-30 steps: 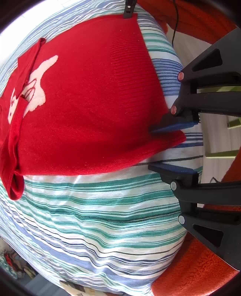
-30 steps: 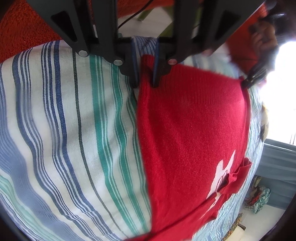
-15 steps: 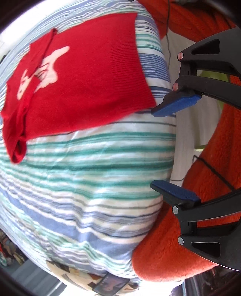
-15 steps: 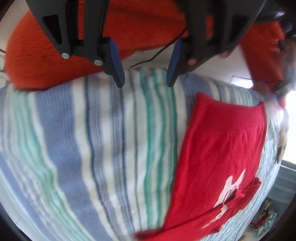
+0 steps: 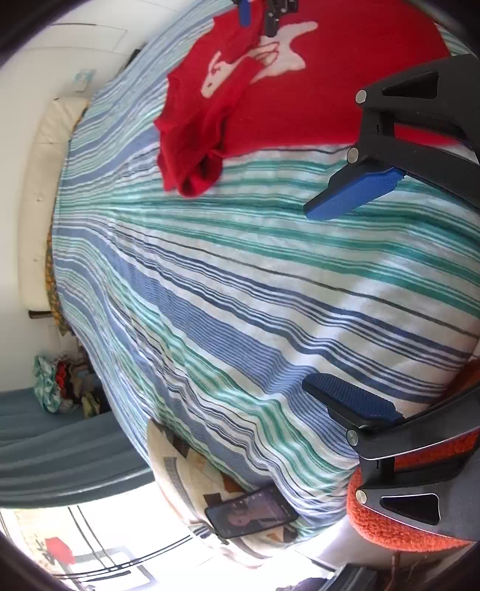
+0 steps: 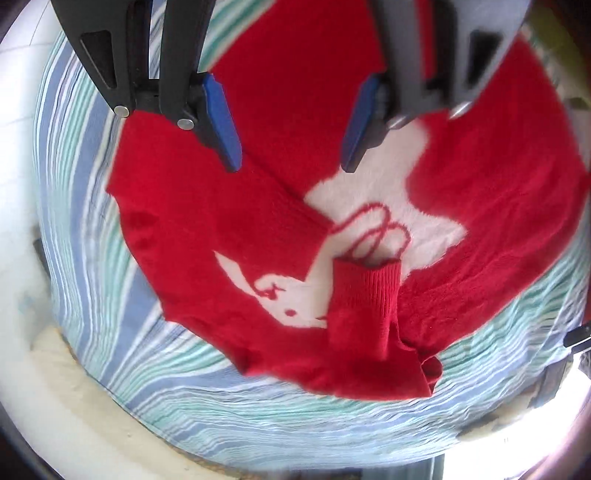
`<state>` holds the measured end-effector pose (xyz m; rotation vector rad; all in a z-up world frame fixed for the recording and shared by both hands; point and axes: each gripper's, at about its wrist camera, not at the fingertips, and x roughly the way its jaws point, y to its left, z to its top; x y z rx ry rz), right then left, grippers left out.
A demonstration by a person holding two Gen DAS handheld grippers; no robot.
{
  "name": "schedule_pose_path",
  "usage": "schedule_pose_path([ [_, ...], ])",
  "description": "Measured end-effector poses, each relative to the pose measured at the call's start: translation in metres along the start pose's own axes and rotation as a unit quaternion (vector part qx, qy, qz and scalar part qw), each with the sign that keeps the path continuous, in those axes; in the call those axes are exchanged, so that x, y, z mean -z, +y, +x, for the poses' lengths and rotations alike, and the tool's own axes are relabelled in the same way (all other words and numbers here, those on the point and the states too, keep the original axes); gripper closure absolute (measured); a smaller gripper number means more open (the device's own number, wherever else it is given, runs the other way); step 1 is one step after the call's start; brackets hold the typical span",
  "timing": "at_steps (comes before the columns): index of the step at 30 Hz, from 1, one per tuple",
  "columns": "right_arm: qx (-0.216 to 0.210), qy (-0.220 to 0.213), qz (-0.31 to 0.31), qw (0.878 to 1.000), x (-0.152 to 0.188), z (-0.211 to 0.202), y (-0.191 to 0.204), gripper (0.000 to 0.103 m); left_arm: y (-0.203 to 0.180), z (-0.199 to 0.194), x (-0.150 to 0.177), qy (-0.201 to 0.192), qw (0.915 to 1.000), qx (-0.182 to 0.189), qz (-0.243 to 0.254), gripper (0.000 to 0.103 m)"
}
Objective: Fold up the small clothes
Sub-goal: 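Grasp the cuff of a red sleeve with the right gripper, then pull the sleeve straight out from the body with the right gripper, release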
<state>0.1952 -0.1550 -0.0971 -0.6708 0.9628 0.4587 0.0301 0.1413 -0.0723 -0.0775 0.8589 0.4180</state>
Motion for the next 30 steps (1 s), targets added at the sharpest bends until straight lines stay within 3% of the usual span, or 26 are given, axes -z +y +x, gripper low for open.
schedule_pose_path([
  [2,0.0,-0.001,-0.005,1.0,-0.011,0.029,0.004,0.048,0.001,0.002,0.001,0.005,0.9996,0.026,-0.008,0.017],
  [4,-0.014,-0.008,0.022,1.0,-0.017,0.049,-0.001,0.056,-0.006,0.001,0.001,0.001,0.9996,0.029,0.002,0.017],
  [5,-0.03,-0.012,0.054,0.998,-0.017,0.054,-0.008,0.079,-0.01,0.0,0.001,-0.001,0.9996,0.027,0.011,0.017],
  [6,-0.027,-0.017,0.092,0.995,-0.014,0.052,-0.022,0.096,-0.012,-0.001,0.002,-0.002,0.9996,0.024,0.017,0.017],
  [7,-0.021,-0.031,0.137,0.99,-0.008,0.044,-0.042,0.096,-0.013,-0.001,0.002,-0.002,0.9995,0.024,0.018,0.017],
  [9,-0.002,-0.072,0.23,0.971,0.016,0.017,-0.089,0.096,-0.012,0.0,0.002,-0.001,0.9995,0.027,0.014,0.017],
  [11,0.039,-0.091,0.318,0.943,0.06,-0.01,-0.144,0.096,-0.008,0.002,0.002,0.004,0.9996,0.028,0.001,0.017],
  [15,0.125,-0.084,0.478,0.865,0.183,-0.055,-0.238,0.096,0.002,0.009,0.002,0.024,0.9983,0.036,-0.038,0.017],
  [18,0.167,-0.051,0.549,0.817,0.268,-0.07,-0.266,0.096,0.005,0.015,0.005,0.042,0.997,0.037,-0.054,0.017],
  [20,0.172,-0.036,0.572,0.801,0.303,-0.069,-0.271,0.096,0.003,0.018,0.007,0.049,0.9969,0.033,-0.052,0.017],
  [26,0.136,-0.031,0.604,0.785,0.334,-0.046,-0.258,0.096,0.002,0.018,0.011,0.054,0.9978,0.018,-0.034,0.017],
  [30,0.103,-0.046,0.662,0.741,0.368,-0.034,-0.255,0.096,0.005,0.02,0.013,0.063,0.9971,0.016,-0.039,0.017],
])
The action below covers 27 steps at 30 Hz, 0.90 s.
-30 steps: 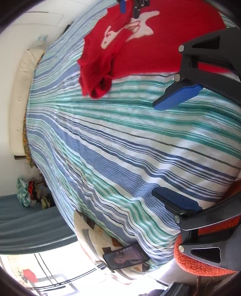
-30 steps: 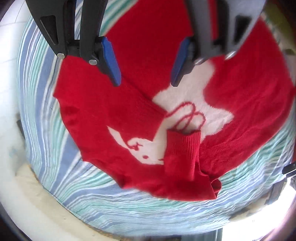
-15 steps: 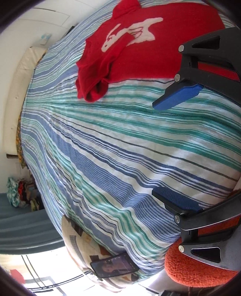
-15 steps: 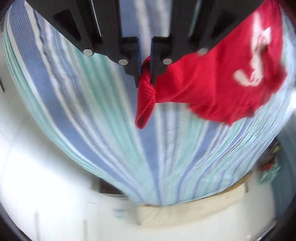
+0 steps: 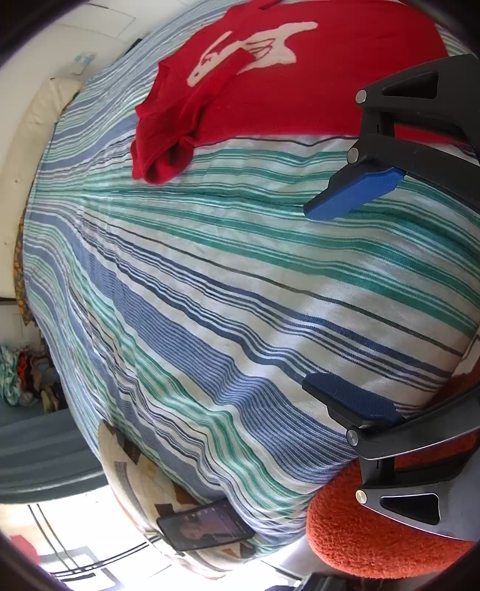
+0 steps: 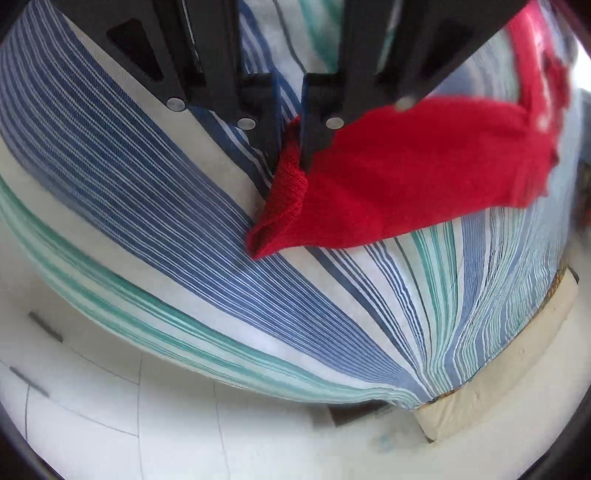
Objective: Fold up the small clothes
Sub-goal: 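Pull the sleeve straight out from the body with the right gripper, release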
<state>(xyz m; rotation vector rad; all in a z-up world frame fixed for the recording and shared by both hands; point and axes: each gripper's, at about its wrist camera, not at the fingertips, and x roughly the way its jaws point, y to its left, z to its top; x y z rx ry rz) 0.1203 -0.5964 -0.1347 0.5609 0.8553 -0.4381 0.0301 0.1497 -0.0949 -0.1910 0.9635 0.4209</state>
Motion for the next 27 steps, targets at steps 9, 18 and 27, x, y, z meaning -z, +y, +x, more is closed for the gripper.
schedule_pose_path([
  [9,-0.012,0.005,0.033,0.999,-0.003,-0.007,-0.021,0.084,-0.005,0.0,0.001,0.012,0.9996,-0.01,0.025,0.017],
  [18,0.045,-0.013,0.042,0.998,0.007,-0.086,-0.042,0.039,-0.094,-0.062,-0.026,-0.089,0.9738,0.01,0.209,0.016],
  [27,0.005,-0.045,-0.154,0.987,0.083,-0.168,0.031,0.033,-0.276,0.006,-0.049,-0.024,0.8841,0.119,0.451,0.031],
])
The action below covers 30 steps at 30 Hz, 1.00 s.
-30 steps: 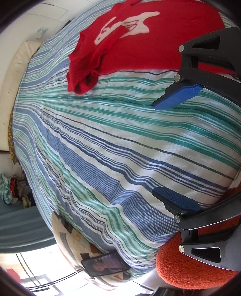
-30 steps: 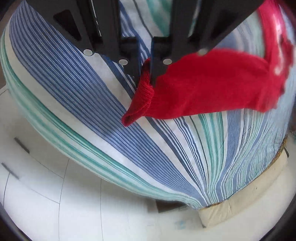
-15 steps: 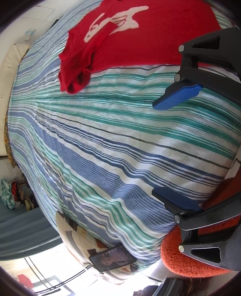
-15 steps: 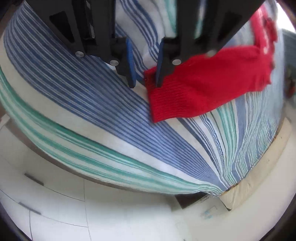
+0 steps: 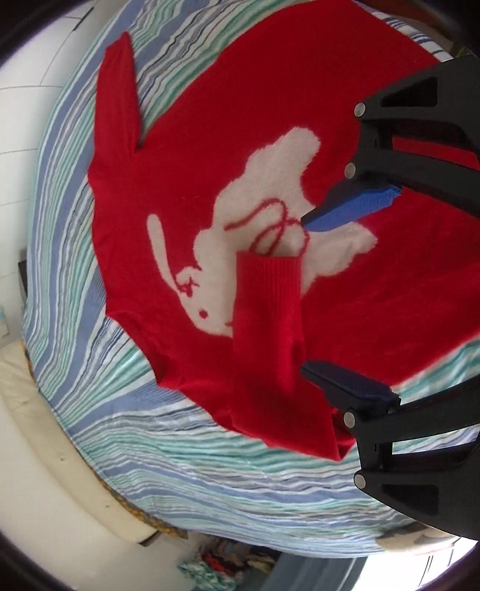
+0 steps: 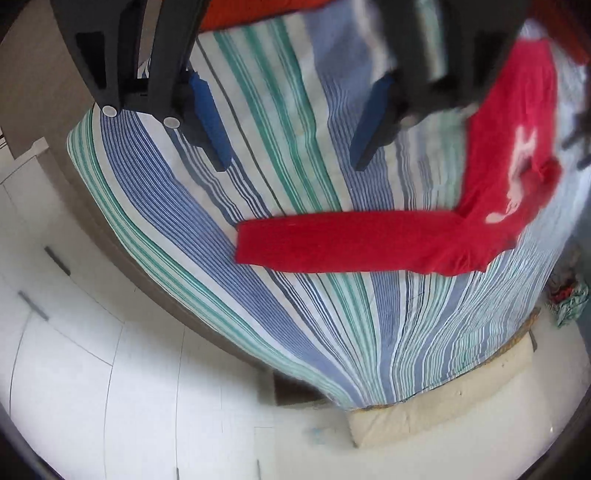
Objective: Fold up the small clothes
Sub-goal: 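Pull the sleeve straight out from the body with the right gripper, release, then grasp the cuff of the other sleeve with the left gripper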
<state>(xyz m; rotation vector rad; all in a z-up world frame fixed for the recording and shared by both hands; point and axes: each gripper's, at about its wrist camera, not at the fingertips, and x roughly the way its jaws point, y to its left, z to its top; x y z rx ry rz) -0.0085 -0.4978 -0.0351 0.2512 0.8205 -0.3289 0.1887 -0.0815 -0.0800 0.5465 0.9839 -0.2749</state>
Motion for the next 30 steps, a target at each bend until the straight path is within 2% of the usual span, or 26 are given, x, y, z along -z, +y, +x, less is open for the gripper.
schedule_pose_path([
  [3,-0.005,-0.004,0.0,1.0,0.023,-0.002,0.008,0.031,-0.01,0.036,-0.014,0.022,0.9996,-0.007,0.013,0.032],
  [5,0.007,0.001,-0.007,1.0,0.026,0.0,0.01,0.031,-0.014,0.053,-0.017,0.039,0.9991,-0.008,0.012,0.032],
  [6,0.014,-0.01,-0.006,1.0,0.025,-0.002,0.01,0.031,-0.012,0.058,-0.017,0.04,0.9992,0.0,0.003,0.048],
  [7,0.019,-0.02,-0.002,1.0,0.024,-0.003,0.01,0.031,-0.006,0.059,-0.015,0.041,0.999,0.014,-0.016,0.092],
  [8,0.019,-0.02,0.001,1.0,0.022,-0.002,0.008,0.031,0.004,0.058,-0.015,0.048,0.9976,0.025,-0.043,0.097],
  [10,0.009,-0.01,0.009,1.0,0.021,0.003,0.005,0.031,0.039,0.037,-0.01,0.015,0.9915,0.048,-0.12,0.098],
  [11,0.005,-0.008,0.014,1.0,0.021,0.004,0.002,0.031,0.063,0.024,-0.005,-0.002,0.9857,0.048,-0.162,0.098],
  [13,-0.001,-0.01,0.024,1.0,0.022,0.003,-0.002,0.031,0.122,-0.003,0.011,-0.031,0.9684,0.043,-0.244,0.098],
  [14,-0.004,-0.011,0.028,1.0,0.022,0.002,-0.005,0.031,0.156,-0.015,0.025,-0.042,0.9561,0.033,-0.288,0.098],
  [15,-0.005,-0.013,0.033,0.999,0.022,0.001,-0.007,0.031,0.191,-0.025,0.041,-0.048,0.9414,0.022,-0.333,0.098],
  [18,-0.009,-0.015,0.05,0.999,0.023,0.0,-0.013,0.031,0.287,-0.04,0.107,-0.042,0.8892,-0.026,-0.455,0.098],
  [20,-0.011,-0.013,0.059,0.998,0.023,0.001,-0.014,0.031,0.327,-0.041,0.155,-0.02,0.8612,-0.073,-0.503,0.098],
  [21,-0.01,-0.013,0.059,0.998,0.022,0.001,-0.014,0.031,0.339,-0.04,0.177,-0.009,0.85,-0.088,-0.519,0.098],
  [23,-0.009,-0.012,0.053,0.998,0.021,0.003,-0.01,0.031,0.35,-0.032,0.214,0.01,0.833,-0.102,-0.544,0.098],
  [25,-0.006,-0.008,0.042,0.999,0.02,0.005,-0.005,0.031,0.351,-0.024,0.242,0.026,0.8221,-0.107,-0.559,0.098],
  [30,-0.005,0.005,0.026,1.0,0.02,0.01,0.0,0.031,0.334,-0.016,0.283,0.045,0.7934,-0.079,-0.602,0.098],
])
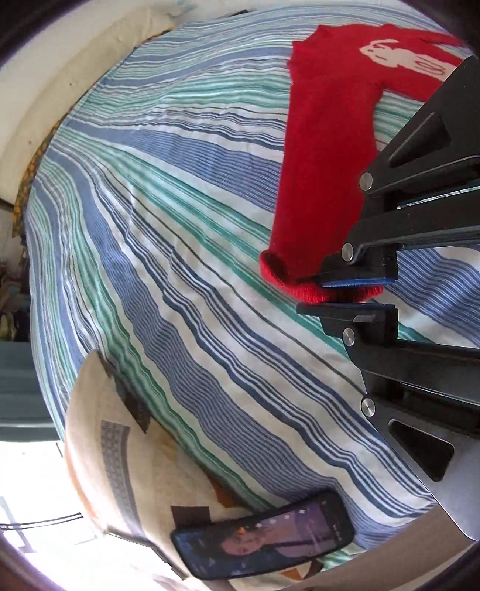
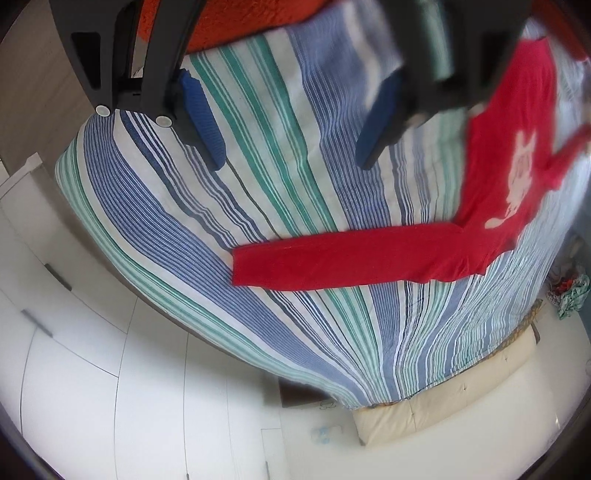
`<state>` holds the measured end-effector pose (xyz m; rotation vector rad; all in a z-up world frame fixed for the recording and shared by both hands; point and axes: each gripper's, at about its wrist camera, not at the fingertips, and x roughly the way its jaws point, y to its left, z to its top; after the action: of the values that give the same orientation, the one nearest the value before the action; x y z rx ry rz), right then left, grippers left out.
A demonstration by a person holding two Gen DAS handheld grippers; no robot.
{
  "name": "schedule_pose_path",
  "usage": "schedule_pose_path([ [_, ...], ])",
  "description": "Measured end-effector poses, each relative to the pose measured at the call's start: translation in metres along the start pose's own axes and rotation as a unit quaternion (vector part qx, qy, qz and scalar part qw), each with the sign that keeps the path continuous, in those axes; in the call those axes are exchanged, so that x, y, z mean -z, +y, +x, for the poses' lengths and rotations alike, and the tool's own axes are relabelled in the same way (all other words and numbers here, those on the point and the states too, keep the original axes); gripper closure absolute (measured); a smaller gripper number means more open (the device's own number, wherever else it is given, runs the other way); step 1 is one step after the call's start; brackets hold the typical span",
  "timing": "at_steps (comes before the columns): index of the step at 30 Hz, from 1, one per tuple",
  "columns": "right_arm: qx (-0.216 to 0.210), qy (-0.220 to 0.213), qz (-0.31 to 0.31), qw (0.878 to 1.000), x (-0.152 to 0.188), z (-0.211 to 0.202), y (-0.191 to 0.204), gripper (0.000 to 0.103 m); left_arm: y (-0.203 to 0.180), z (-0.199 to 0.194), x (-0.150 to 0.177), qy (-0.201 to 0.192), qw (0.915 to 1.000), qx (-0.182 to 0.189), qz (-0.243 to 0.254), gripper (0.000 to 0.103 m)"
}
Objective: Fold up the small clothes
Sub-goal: 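Grasp the cuff of the other sleeve with the left gripper, then lay the held sleeve across the sweater body with the left gripper, release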
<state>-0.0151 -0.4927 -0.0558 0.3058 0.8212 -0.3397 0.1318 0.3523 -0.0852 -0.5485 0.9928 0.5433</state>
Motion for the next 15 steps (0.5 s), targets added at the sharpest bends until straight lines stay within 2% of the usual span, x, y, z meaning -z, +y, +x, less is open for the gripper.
schedule_pose_path([
  [3,-0.004,0.002,0.006,1.0,0.001,0.001,-0.003,0.031,0.008,-0.012,0.008,0.003,0.9997,0.022,-0.009,0.098],
  [11,0.005,0.005,-0.004,1.0,0.001,0.001,0.001,0.031,0.025,-0.061,-0.021,-0.024,0.9911,0.116,-0.061,0.099],
  [13,0.007,0.007,-0.008,1.0,0.001,0.002,0.002,0.031,0.025,-0.055,-0.024,-0.027,0.9948,0.086,-0.049,0.099],
  [15,0.009,0.008,-0.009,1.0,0.001,0.003,0.003,0.031,0.026,-0.022,-0.02,0.001,0.9987,0.038,-0.033,0.099],
])
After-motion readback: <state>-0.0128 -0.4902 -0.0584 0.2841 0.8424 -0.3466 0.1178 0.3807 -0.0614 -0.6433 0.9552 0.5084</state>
